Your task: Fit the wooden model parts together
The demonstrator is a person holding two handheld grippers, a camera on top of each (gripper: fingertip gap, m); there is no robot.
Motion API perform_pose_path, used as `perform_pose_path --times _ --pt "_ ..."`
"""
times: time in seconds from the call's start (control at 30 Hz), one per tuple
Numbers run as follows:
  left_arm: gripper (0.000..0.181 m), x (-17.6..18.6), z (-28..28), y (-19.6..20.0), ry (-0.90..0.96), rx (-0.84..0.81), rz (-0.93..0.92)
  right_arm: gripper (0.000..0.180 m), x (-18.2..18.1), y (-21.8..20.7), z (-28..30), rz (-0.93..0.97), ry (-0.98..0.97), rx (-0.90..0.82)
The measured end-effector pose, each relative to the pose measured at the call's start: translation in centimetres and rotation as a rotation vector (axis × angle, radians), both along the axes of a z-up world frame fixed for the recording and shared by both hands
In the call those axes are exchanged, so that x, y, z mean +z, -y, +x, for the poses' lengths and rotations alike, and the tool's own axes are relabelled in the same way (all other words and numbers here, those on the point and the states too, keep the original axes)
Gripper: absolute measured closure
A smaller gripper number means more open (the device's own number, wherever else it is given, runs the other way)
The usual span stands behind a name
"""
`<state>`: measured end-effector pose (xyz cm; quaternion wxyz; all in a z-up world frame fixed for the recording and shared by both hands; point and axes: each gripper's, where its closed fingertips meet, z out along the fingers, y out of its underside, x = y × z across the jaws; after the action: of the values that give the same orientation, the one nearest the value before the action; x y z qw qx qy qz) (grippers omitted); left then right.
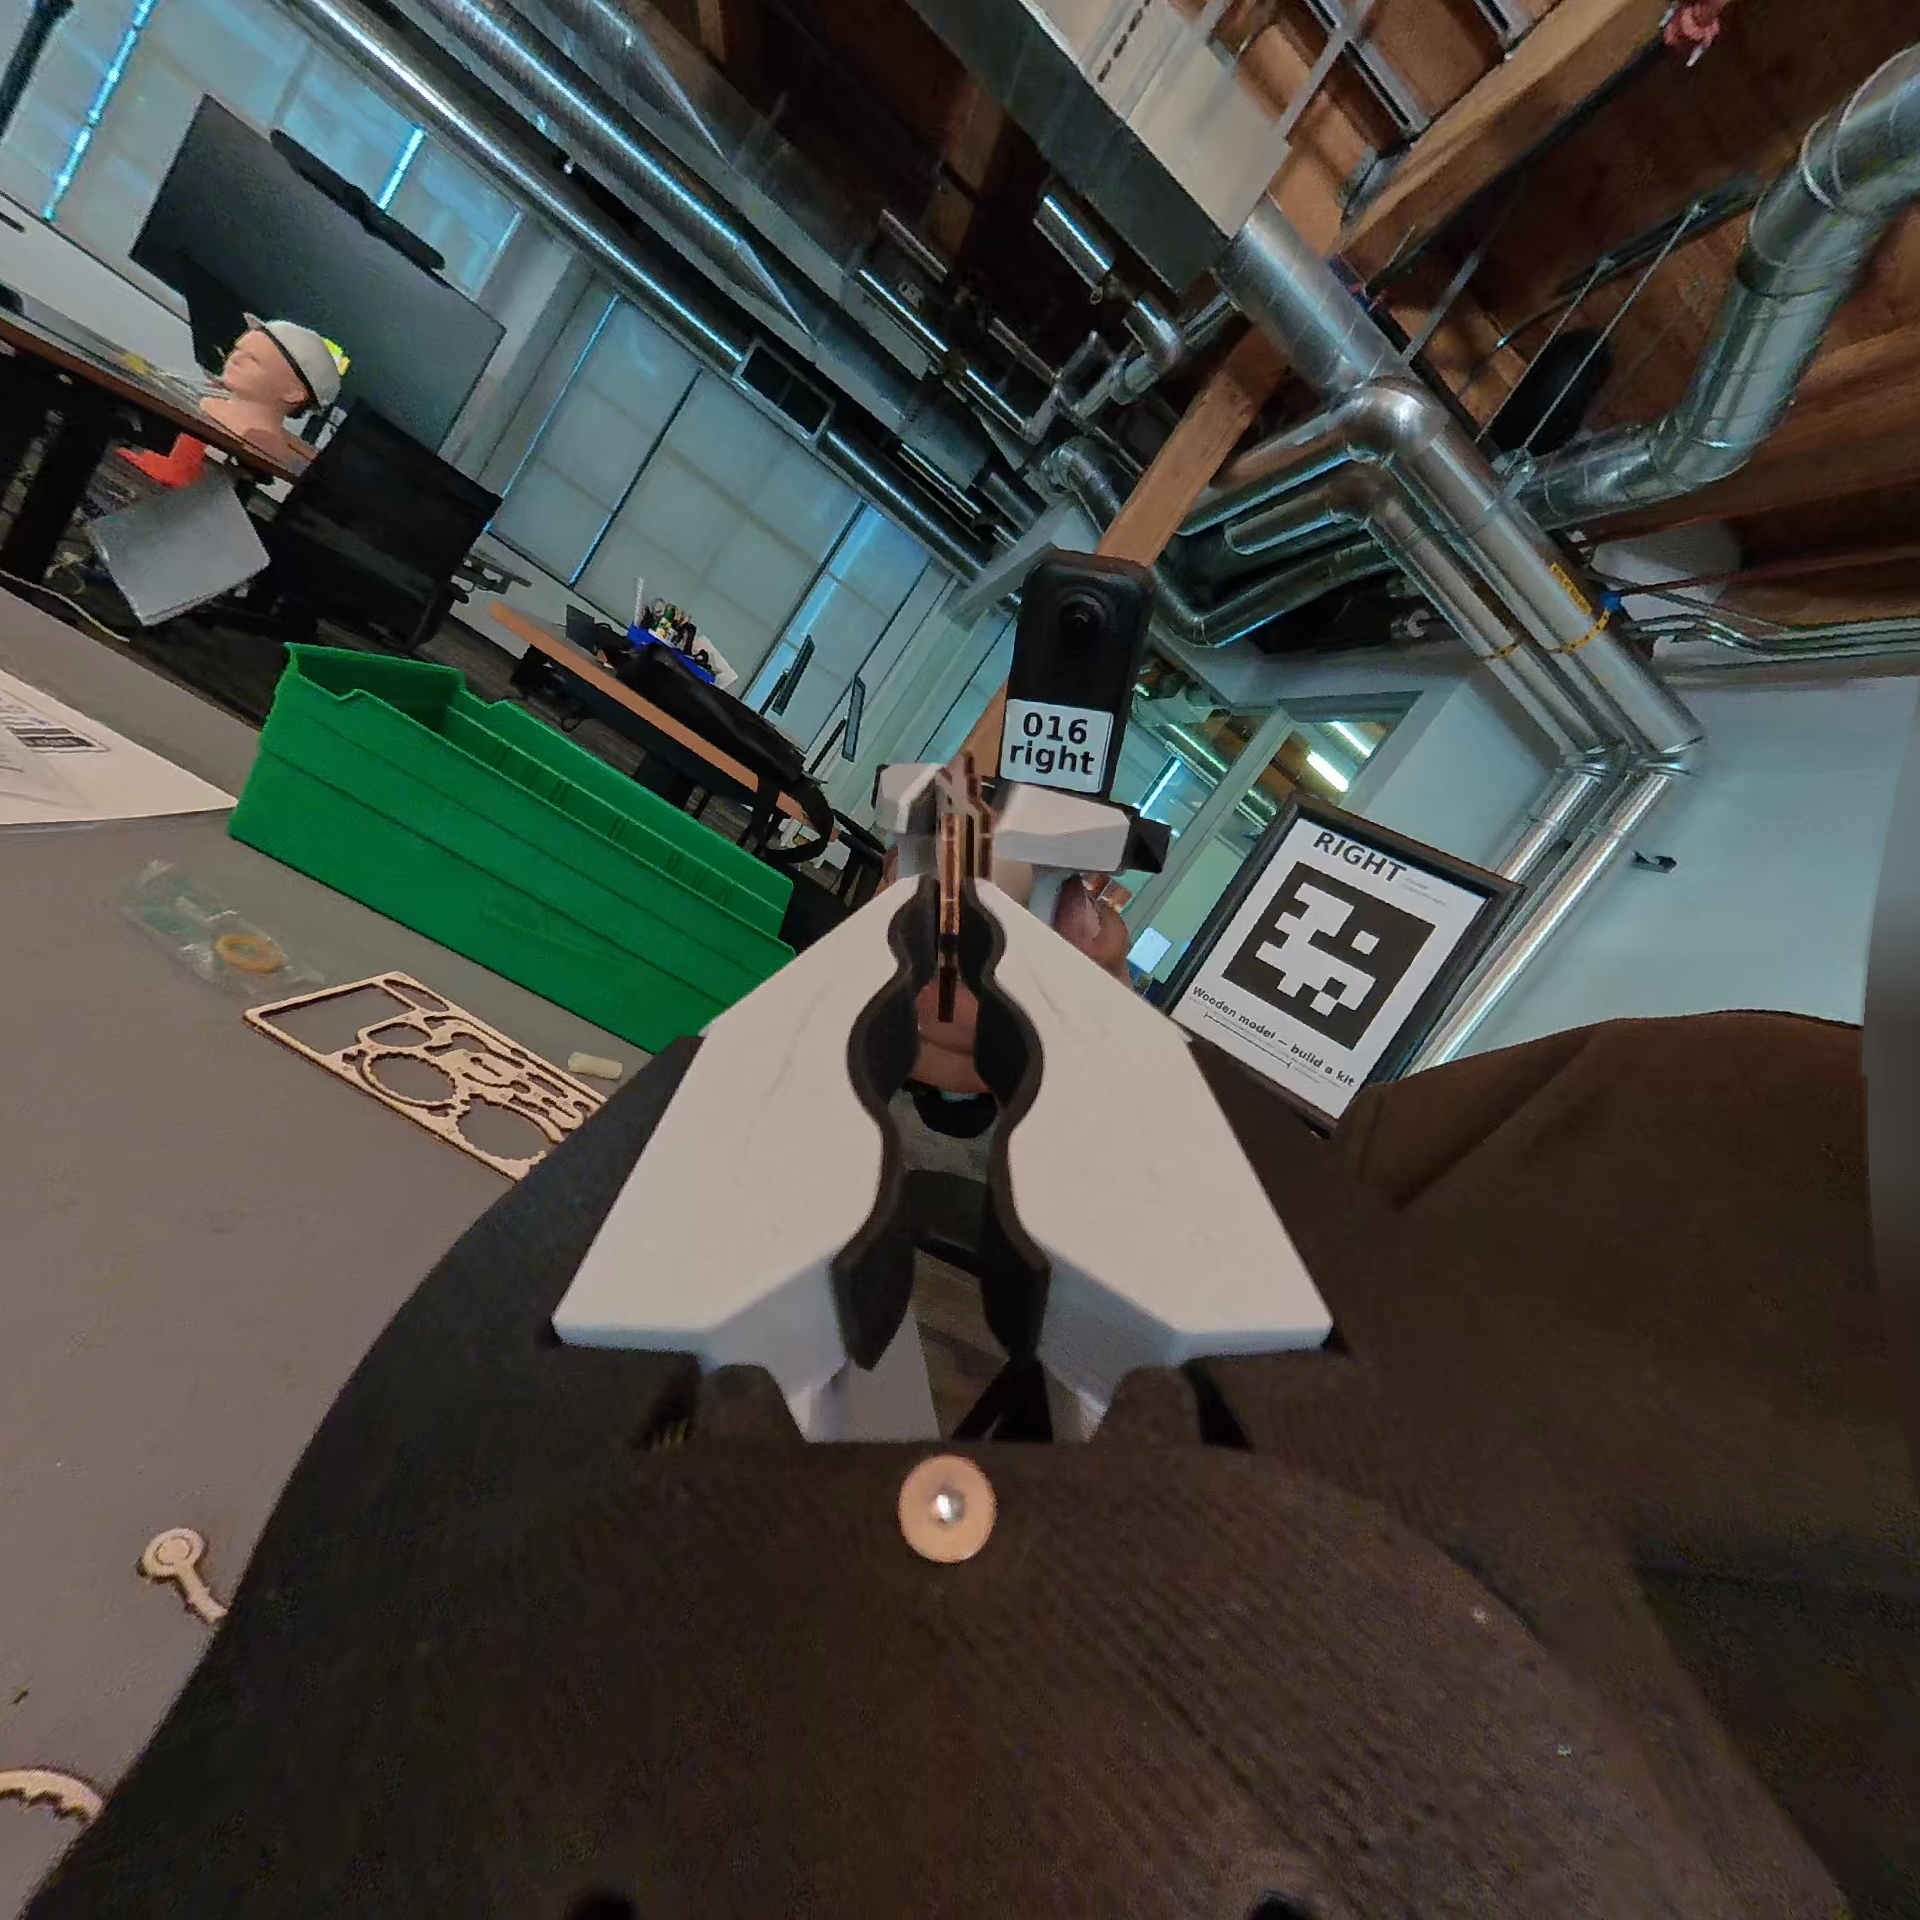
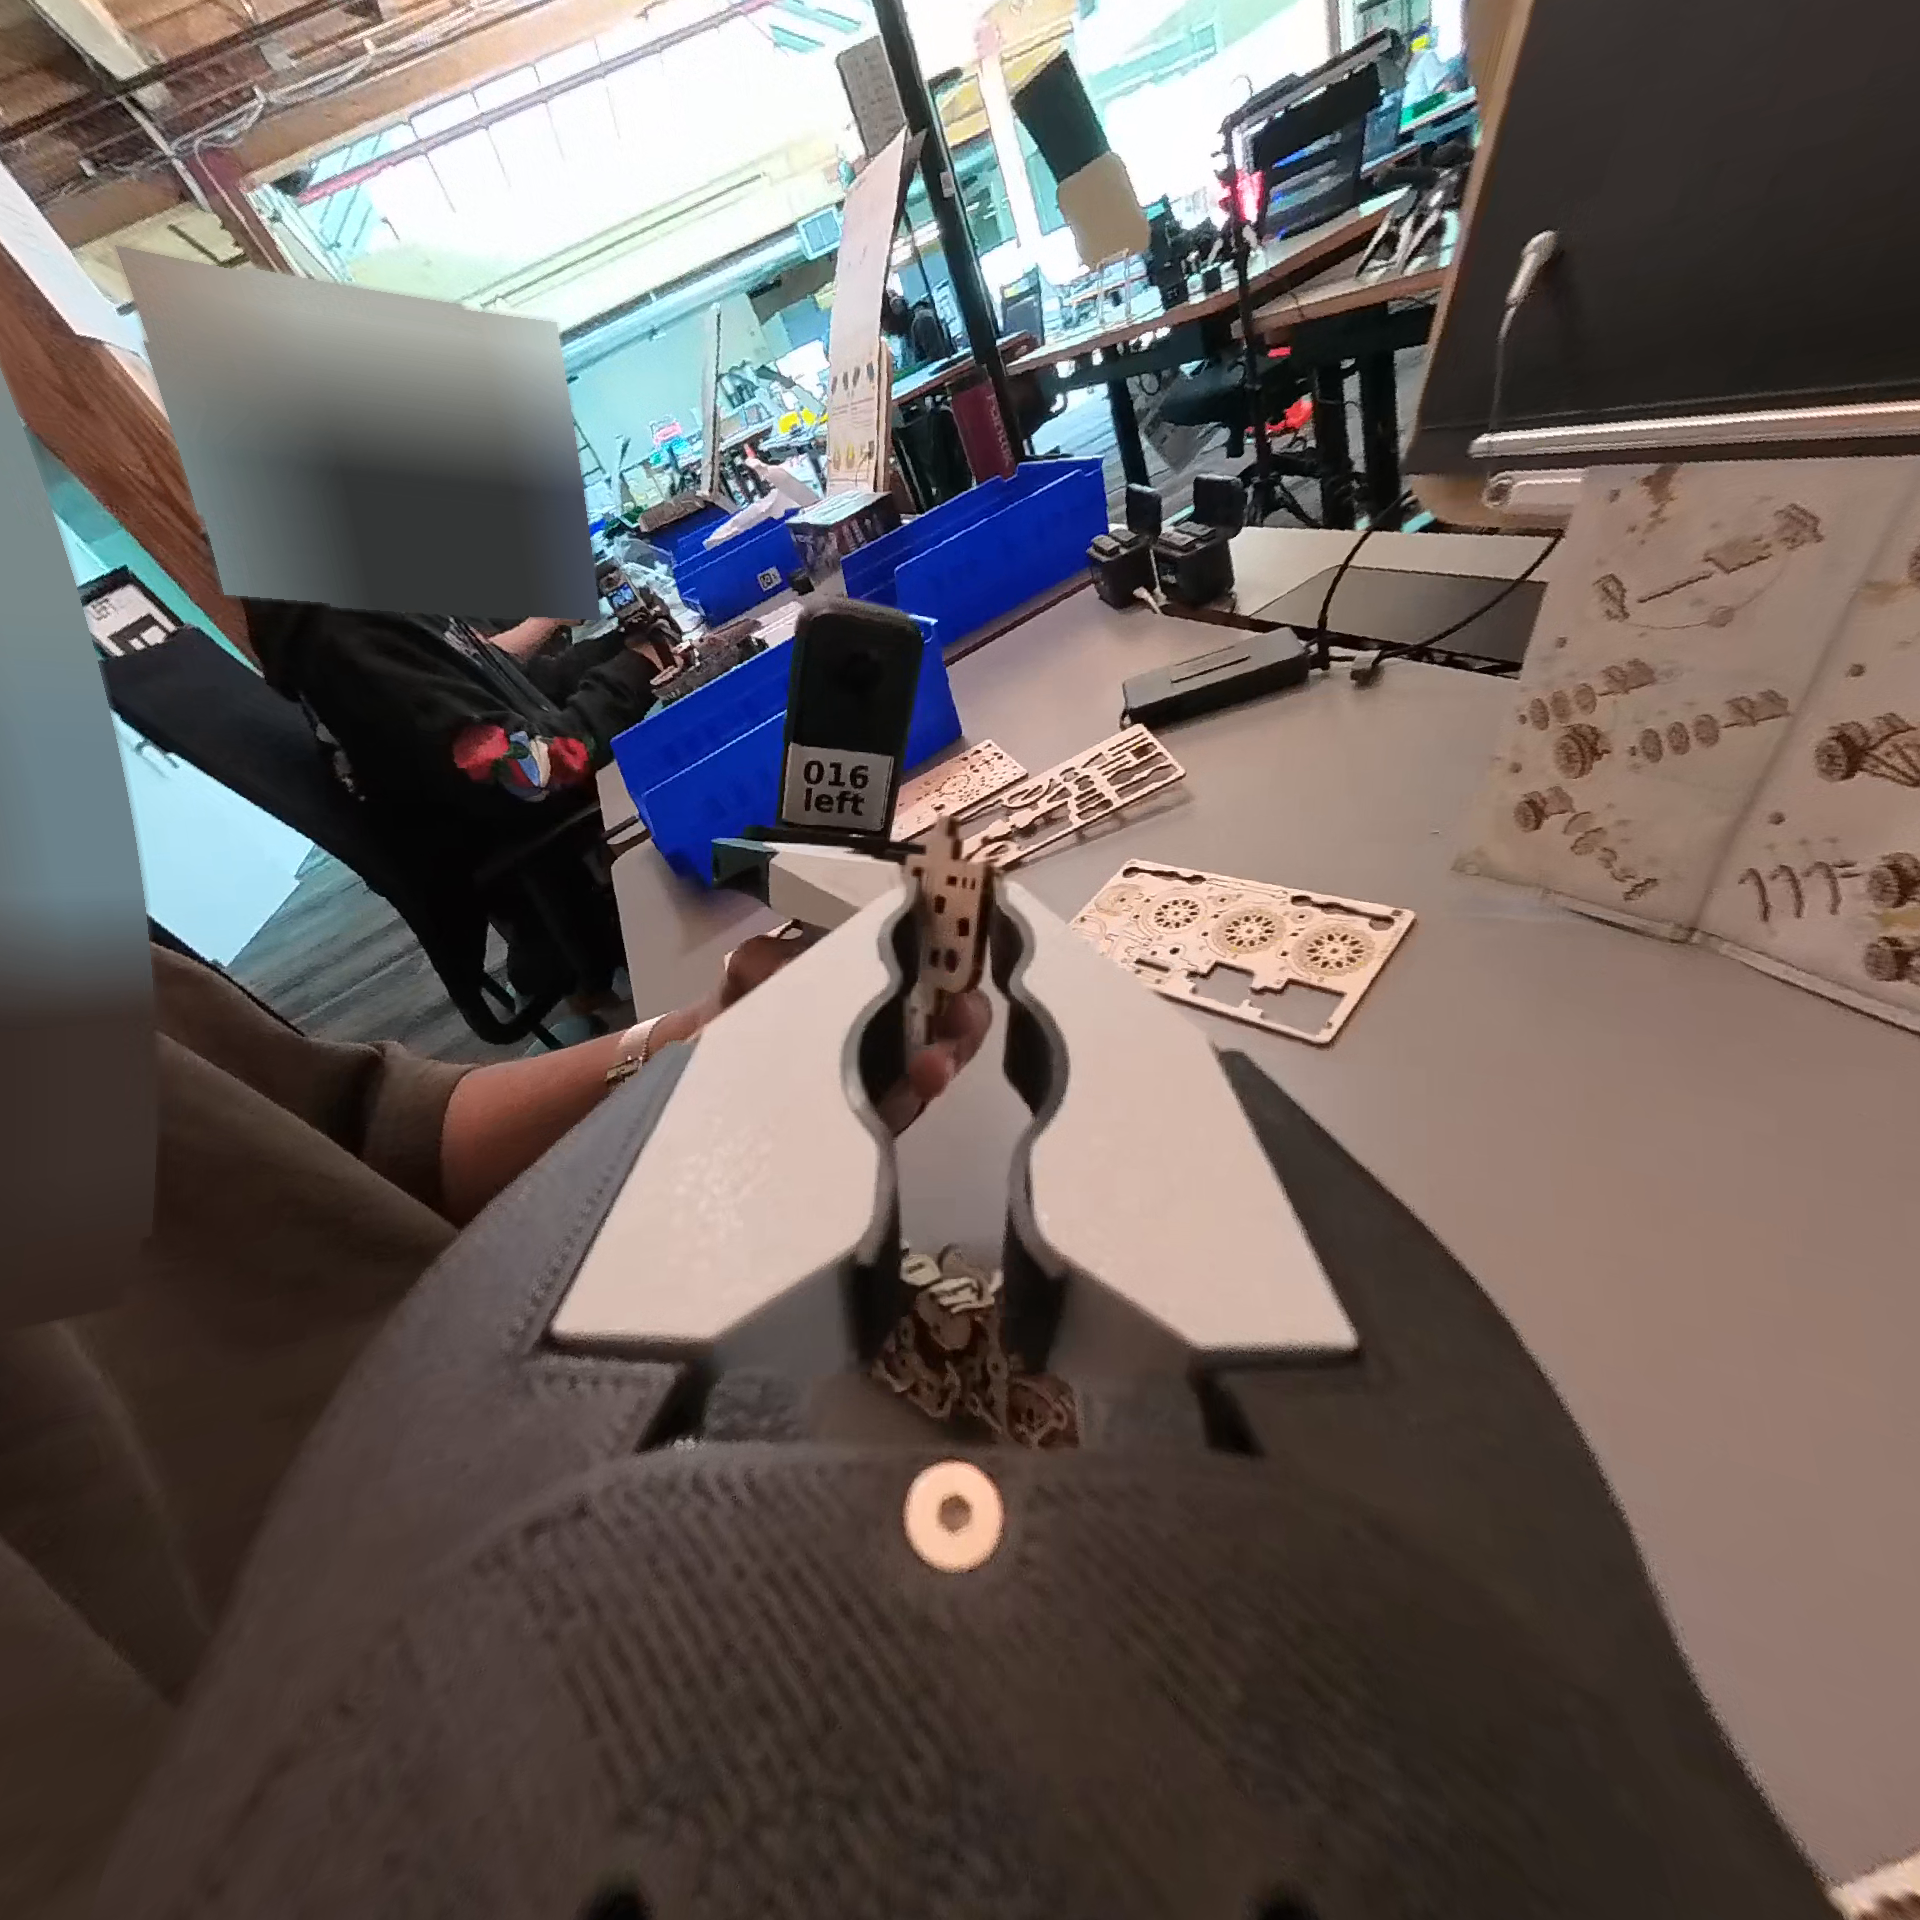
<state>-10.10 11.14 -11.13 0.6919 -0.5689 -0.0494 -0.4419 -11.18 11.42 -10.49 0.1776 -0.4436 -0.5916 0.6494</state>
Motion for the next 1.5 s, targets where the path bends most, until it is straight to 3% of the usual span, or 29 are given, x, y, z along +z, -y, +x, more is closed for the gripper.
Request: perform_pose_path --times 0.23,0.3,0.43,0.63,0.8,0.97,1.03,1.13,1.2,1.33,1.5 --pt "0.18 -1.0 -1.4 -0.2 0.053 0.022 -0.032 0.168 -0.2 -1.6 1.1 -0.169 0.055 0.041" --pt "0.179 -1.6 -2.0 -0.3 0.057 0.048 -0.053 0.167 -4.1 -1.0 2.6 -0.118 0.239 0.093" --pt "0.18 -2.3 -2.5 -0.5 0.042 0.079 -0.078 0.167 -14.2 -0.9 6.5 0.196 0.53 0.032" --pt "0.18 -3.1 -1.8 0.0 -0.027 0.133 -0.126 0.162 -19.8 -2.2 10.9 0.323 0.664 -0.014" --pt "0.18 -3.7 -1.3 4.6 -0.056 0.268 -0.085 0.142 -19.5 -4.1 11.5 0.39 0.548 -0.073" --pt "0.181 -3.0 -2.3 10.5 0.082 0.411 0.041 0.124 -16.0 -6.8 10.2 0.478 0.326 -0.264" --pt "0.181 -3.0 -1.9 11.3 0.092 0.414 0.058 0.117 -14.6 -7.0 9.6 0.582 0.187 -0.334" --pt "0.181 -3.9 -1.4 10.9 0.083 0.393 0.055 0.113 -15.0 -7.8 9.4 0.894 0.067 -0.459" --pt "0.18 -4.9 -1.4 10.2 0.064 0.387 0.021 0.126 -15.6 -7.1 10.0 1.014 0.047 -0.455" --pt "0.18 -5.4 -1.7 10.0 0.013 0.433 -0.01 0.153 -16.0 -2.8 11.4 0.749 0.111 -0.356" --pt "0.18 -5.2 -2.2 10.8 -0.018 0.509 -0.008 0.18 -14.1 -1.6 12.6 0.582 0.047 -0.497"
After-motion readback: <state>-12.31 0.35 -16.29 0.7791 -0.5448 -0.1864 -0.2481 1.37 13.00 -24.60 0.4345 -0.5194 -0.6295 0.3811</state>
